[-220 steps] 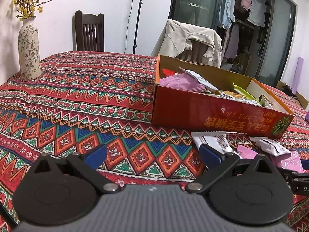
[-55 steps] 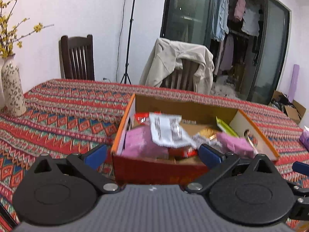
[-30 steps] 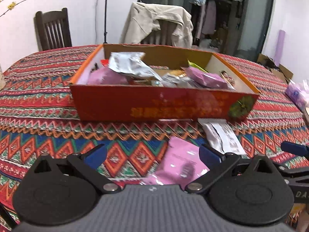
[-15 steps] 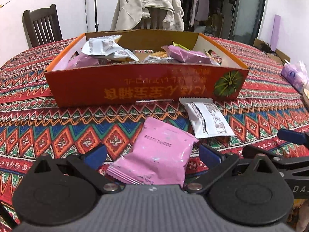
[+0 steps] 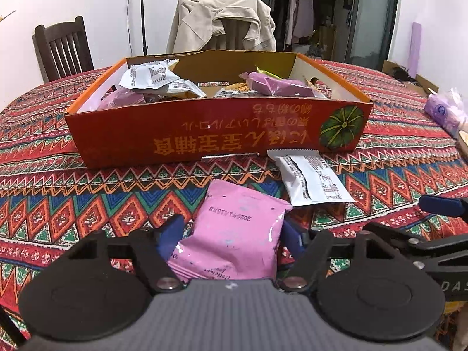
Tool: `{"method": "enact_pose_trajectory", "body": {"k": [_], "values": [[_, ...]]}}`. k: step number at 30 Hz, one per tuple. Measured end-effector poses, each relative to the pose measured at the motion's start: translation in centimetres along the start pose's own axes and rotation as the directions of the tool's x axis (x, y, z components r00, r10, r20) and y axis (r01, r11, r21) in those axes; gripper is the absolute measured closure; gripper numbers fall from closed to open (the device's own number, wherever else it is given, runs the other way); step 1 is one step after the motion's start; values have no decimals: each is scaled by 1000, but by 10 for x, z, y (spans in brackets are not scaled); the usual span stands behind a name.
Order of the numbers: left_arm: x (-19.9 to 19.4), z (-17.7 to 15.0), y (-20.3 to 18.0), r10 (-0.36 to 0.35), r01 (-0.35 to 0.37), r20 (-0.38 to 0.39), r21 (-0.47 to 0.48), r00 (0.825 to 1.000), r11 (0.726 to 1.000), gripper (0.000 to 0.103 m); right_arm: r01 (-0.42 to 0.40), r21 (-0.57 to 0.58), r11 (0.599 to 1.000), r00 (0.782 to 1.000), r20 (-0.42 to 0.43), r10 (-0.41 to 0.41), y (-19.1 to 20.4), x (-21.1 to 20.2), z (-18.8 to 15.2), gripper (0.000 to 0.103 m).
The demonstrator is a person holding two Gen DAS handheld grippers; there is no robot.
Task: Organize snacks
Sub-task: 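Grasp a pink packet with the left gripper while the right grasps a white sachet, then carry the pink packet and white sachet into the box and open both grippers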
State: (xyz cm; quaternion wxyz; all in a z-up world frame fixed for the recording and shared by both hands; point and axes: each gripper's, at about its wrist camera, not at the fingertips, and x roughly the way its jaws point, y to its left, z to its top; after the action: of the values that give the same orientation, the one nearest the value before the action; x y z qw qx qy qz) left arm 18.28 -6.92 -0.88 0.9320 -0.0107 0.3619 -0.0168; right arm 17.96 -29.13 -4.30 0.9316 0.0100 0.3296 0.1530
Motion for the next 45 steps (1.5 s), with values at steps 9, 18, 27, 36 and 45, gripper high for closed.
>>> {"method": "enact_pose_trajectory", "body": {"k": [9,18,27,36,45], "values": [[-8,-2,12,-25,25,20,-24,999,999,33,8,-13,1000,1000,-5,-8,8,-1,1,0],[-23,3,38,-4,10,80,-74,997,997,33,-5,-45,999,1000,2,6,28,3,16,0],[-31,8,63,30,-15,117,-125,993,992,33,12,-92,996,999,-31,-15,54,35,43,0],[-32,7,84,29,-8,131,-162,991,987,33,46,-118,992,995,-87,-57,71,72,48,9],[-33,8,86,4,19,136,-165,991,986,33,49,-65,997,996,-66,-53,61,70,49,40]]}}
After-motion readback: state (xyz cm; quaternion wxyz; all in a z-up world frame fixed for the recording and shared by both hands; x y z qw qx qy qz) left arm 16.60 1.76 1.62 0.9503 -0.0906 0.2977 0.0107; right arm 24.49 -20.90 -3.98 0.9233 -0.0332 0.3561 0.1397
